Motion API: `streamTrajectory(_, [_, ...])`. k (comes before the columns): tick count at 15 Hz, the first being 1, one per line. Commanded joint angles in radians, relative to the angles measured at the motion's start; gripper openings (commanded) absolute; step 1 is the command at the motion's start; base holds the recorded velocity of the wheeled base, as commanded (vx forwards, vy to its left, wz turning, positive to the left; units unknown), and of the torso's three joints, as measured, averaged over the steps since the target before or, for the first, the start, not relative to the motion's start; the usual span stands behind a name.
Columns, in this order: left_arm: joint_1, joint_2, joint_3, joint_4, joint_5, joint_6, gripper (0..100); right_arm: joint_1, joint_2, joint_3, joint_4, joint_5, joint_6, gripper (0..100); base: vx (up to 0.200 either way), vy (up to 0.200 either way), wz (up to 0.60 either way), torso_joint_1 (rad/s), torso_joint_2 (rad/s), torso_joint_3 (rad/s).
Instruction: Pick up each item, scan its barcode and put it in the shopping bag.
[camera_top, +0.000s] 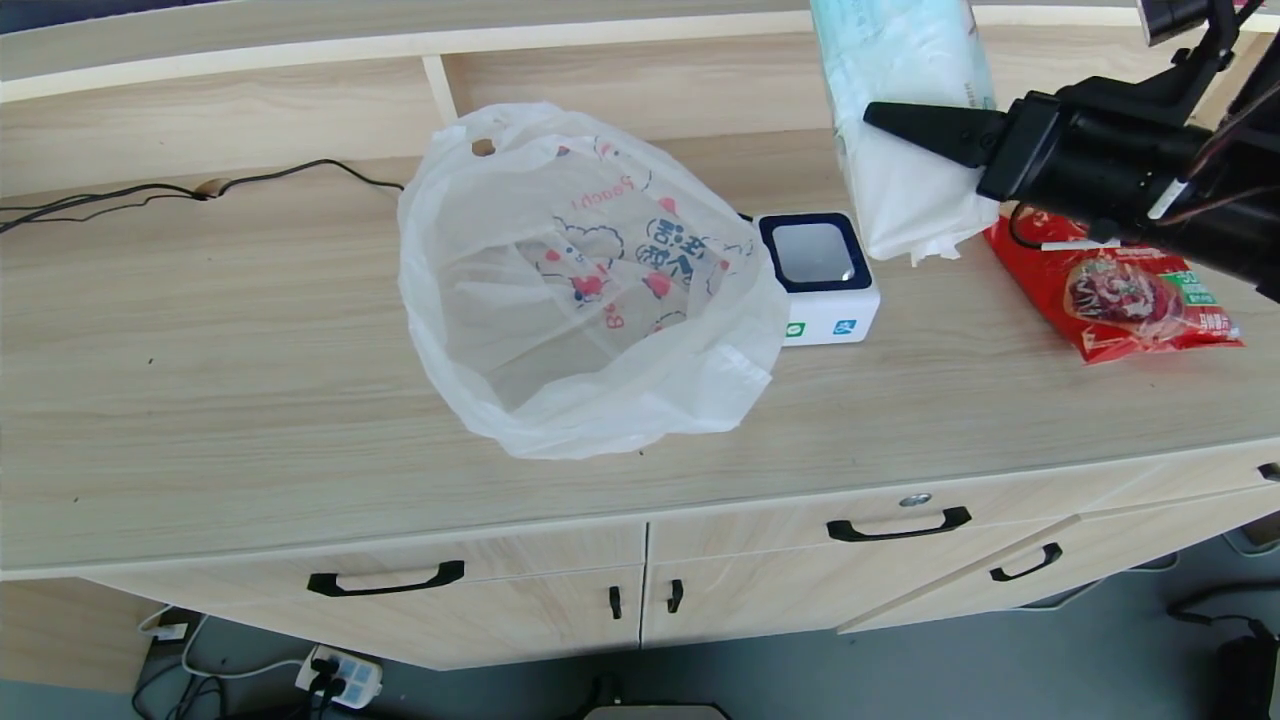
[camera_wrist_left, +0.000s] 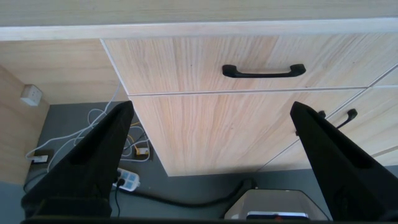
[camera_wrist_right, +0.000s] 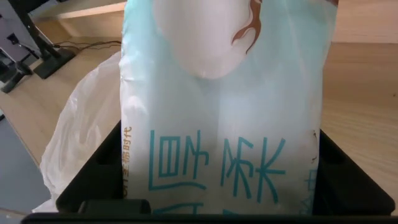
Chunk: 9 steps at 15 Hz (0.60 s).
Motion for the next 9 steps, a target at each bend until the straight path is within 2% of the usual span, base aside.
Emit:
streamTrajectory(1, [0.0,0.0,0.0,0.0,0.0,0.0,100,0.057,-0.108,0.086,-0.01,-0.002,-0.038,0,0.0,0.0,0.0,0.0,0.0,0.0])
streamTrajectory(2, [-0.002,0.0,0.0,0.0,0.0,0.0,100,0.095,-0.131,0.164,-0.044,0.003,-0.078,0,0.0,0.0,0.0,0.0,0.0,0.0])
streamTrajectory(4, [0.0,0.0,0.0,0.0,0.0,0.0,100,0.106,-0.161,0.249,-0.114,0.017,-0.077,0,0.0,0.0,0.0,0.0,0.0,0.0])
streamTrajectory(9, [0.0,0.0,0.0,0.0,0.0,0.0,100,0.089,-0.161,0.232,-0.116,-0.009,-0.104,0,0.0,0.0,0.0,0.0,0.0,0.0])
